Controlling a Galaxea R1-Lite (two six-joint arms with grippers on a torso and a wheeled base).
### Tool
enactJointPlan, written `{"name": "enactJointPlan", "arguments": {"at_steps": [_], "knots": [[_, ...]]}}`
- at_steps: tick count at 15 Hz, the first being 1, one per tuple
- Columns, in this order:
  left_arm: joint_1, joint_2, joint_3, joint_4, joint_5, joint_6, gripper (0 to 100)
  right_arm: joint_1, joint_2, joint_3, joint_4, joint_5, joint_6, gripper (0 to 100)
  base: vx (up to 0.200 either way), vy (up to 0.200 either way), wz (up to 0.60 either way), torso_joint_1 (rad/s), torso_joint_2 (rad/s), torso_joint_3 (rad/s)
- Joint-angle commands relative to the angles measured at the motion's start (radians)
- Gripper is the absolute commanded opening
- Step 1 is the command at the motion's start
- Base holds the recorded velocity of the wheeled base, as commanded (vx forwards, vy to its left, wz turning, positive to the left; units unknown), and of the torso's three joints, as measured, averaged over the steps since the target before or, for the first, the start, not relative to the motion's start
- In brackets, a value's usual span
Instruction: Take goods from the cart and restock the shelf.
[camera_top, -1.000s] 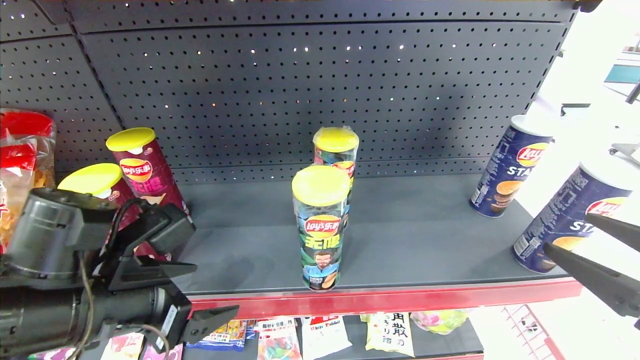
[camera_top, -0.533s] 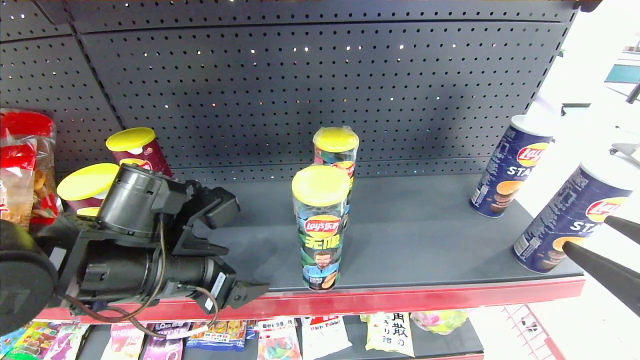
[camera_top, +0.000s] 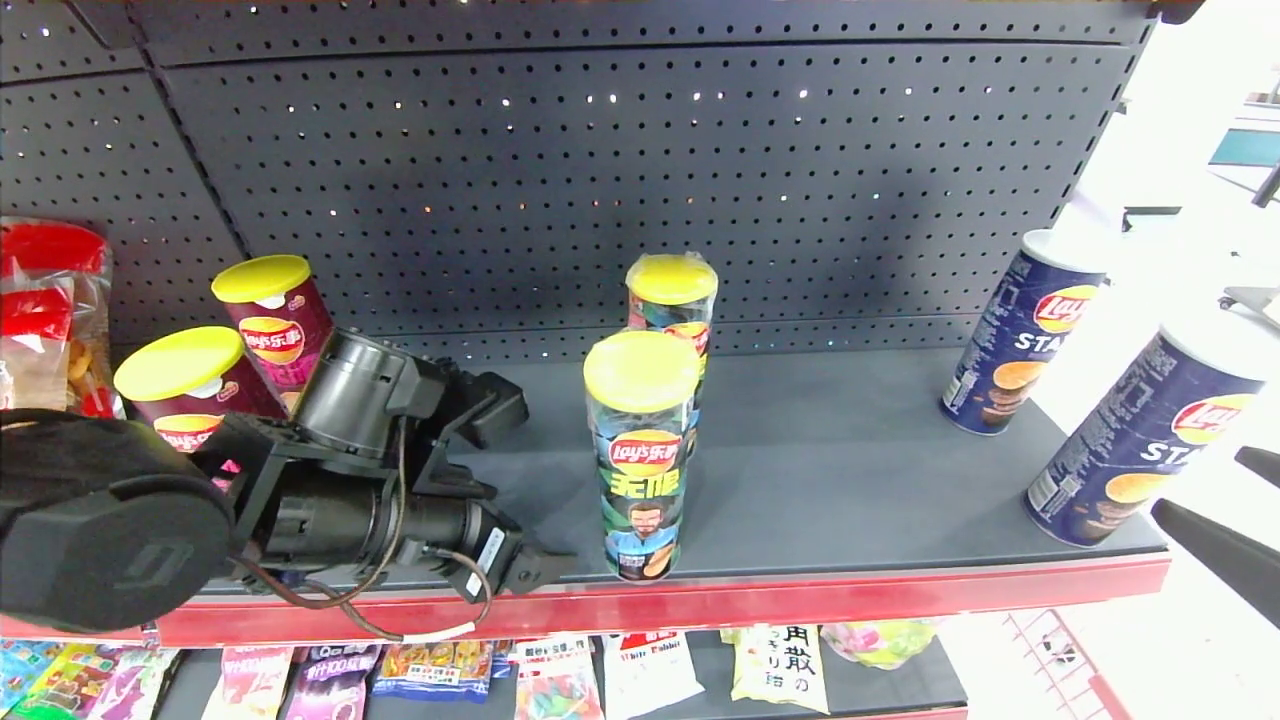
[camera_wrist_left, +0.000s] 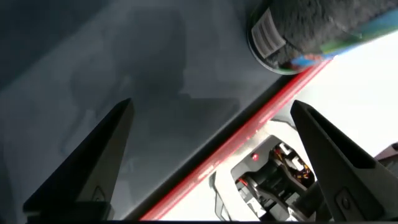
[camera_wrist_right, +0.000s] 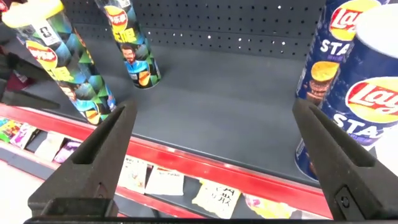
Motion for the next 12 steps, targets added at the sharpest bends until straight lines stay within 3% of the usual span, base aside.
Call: {"name": "enactJointPlan", "arguments": {"at_steps": [1, 12], "knots": [[-0.002, 0.032, -0.020, -0.001, 0.000, 0.000, 100, 0.002, -0.002, -0.003, 0.000, 0.001, 0.000, 100, 0.000, 0.000, 0.00, 0.000, 0.00, 0.000], [-0.003, 0.106, -0.102, -0.001, 0.002, 0.001, 100, 0.000, -0.001, -0.003, 0.001, 0.001, 0.002, 100, 0.000, 0.000, 0.00, 0.000, 0.00, 0.000]]}}
